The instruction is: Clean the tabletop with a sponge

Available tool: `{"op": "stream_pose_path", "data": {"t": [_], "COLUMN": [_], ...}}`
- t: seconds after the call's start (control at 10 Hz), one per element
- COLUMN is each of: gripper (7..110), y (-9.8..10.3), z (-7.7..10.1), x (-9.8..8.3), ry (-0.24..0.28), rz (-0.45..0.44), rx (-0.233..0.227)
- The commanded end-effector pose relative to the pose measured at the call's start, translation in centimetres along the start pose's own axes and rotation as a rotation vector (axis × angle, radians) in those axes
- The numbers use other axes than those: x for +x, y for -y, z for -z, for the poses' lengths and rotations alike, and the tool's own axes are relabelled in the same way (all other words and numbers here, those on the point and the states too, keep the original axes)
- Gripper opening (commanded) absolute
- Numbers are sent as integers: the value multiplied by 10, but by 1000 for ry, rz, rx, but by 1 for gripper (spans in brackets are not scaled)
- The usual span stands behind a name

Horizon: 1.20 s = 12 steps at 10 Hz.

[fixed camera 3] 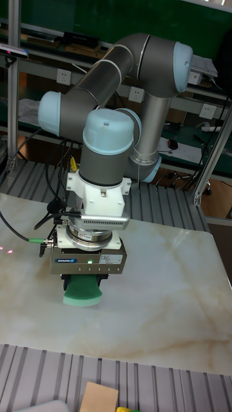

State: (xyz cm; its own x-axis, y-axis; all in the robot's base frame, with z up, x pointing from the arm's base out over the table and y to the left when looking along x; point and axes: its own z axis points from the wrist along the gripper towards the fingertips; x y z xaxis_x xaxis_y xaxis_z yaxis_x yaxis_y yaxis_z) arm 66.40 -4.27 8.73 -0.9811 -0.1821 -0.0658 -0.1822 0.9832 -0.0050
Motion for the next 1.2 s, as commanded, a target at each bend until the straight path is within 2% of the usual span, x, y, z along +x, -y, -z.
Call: {"op": "stream_pose_path", "data": {"t": [0.0,1.1], "gripper": [7,7], "y": [-2,-1], "z": [1,-1], "x": [-1,0], "ry": [4,0], "rz": [-9,-2], "rx": [-16,-18]}}
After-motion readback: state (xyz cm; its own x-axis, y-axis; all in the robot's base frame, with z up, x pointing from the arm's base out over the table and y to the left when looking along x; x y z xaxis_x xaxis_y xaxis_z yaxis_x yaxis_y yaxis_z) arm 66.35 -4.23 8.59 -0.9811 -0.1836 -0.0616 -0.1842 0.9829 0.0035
